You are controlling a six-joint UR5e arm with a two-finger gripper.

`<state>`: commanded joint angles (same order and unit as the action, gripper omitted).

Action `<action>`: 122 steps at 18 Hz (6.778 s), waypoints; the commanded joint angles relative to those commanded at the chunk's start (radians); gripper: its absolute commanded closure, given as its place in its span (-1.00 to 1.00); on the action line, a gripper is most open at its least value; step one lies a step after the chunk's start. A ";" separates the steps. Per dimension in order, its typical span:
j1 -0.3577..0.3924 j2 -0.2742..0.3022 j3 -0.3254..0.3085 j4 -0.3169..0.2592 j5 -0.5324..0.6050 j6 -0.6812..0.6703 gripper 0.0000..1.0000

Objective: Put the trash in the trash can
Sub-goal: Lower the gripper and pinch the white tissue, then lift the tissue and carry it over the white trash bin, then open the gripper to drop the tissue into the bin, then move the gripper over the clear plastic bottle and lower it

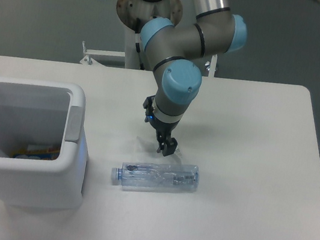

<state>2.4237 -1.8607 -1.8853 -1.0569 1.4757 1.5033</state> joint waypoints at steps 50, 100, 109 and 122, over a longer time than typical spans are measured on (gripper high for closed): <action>0.138 0.123 0.339 -0.267 -0.299 -0.413 1.00; -0.279 0.179 0.417 0.057 -0.427 -0.965 -1.00; -0.178 0.153 0.471 0.049 -0.331 -0.982 -1.00; -0.092 0.086 0.442 0.032 -0.135 -0.795 -1.00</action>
<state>2.3315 -1.7747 -1.4434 -1.0246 1.3407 0.7079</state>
